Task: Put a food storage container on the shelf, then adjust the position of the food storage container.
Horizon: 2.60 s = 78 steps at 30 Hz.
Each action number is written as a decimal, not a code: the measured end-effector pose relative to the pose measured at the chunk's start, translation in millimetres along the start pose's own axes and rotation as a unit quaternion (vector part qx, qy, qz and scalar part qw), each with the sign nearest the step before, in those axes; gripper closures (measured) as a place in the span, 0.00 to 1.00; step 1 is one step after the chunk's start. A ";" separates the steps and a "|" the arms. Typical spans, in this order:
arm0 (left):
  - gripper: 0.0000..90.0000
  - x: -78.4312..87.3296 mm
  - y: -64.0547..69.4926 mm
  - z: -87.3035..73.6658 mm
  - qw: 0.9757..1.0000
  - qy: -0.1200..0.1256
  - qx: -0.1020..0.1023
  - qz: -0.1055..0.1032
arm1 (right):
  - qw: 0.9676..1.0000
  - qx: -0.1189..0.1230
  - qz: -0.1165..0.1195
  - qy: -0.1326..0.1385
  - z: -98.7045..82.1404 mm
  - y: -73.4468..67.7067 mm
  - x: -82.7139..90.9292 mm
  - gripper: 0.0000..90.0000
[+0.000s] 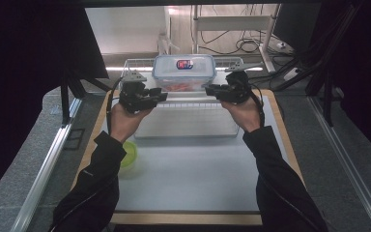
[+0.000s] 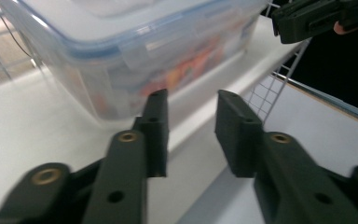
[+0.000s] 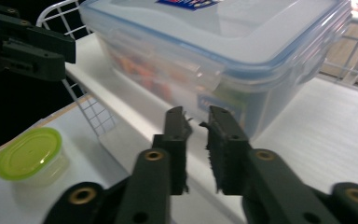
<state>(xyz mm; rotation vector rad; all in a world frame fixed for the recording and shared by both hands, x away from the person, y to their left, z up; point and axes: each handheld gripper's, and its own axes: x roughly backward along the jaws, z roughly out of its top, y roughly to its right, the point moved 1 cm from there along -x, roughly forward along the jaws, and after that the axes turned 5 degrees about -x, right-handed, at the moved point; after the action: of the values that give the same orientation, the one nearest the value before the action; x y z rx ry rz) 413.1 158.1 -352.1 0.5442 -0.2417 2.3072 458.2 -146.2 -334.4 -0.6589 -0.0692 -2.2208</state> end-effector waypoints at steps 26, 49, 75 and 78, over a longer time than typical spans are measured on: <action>0.11 32.4 57.9 -82.2 0.999 -0.022 -0.027 -0.014 | 0.998 0.066 -0.008 -0.009 -84.0 -41.9 33.7 0.16; 0.02 37.1 92.4 -156.6 0.999 -0.019 -0.038 0.000 | 0.999 0.045 -0.001 -0.005 -171.6 -47.7 57.4 0.02; 0.10 41.1 87.7 -180.6 0.998 -0.066 -0.012 0.019 | 0.996 0.065 -0.034 -0.045 -216.4 -41.1 56.2 0.03; 0.26 46.2 84.1 -180.4 0.997 -0.065 -0.015 0.032 | 0.996 0.064 -0.036 -0.049 -217.4 -40.5 55.6 0.03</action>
<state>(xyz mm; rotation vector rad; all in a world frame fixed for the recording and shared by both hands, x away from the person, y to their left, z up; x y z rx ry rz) 268.1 186.4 -493.3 0.6811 -0.3614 2.3293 304.3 -212.9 -488.8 -0.7047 -0.2870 -2.2303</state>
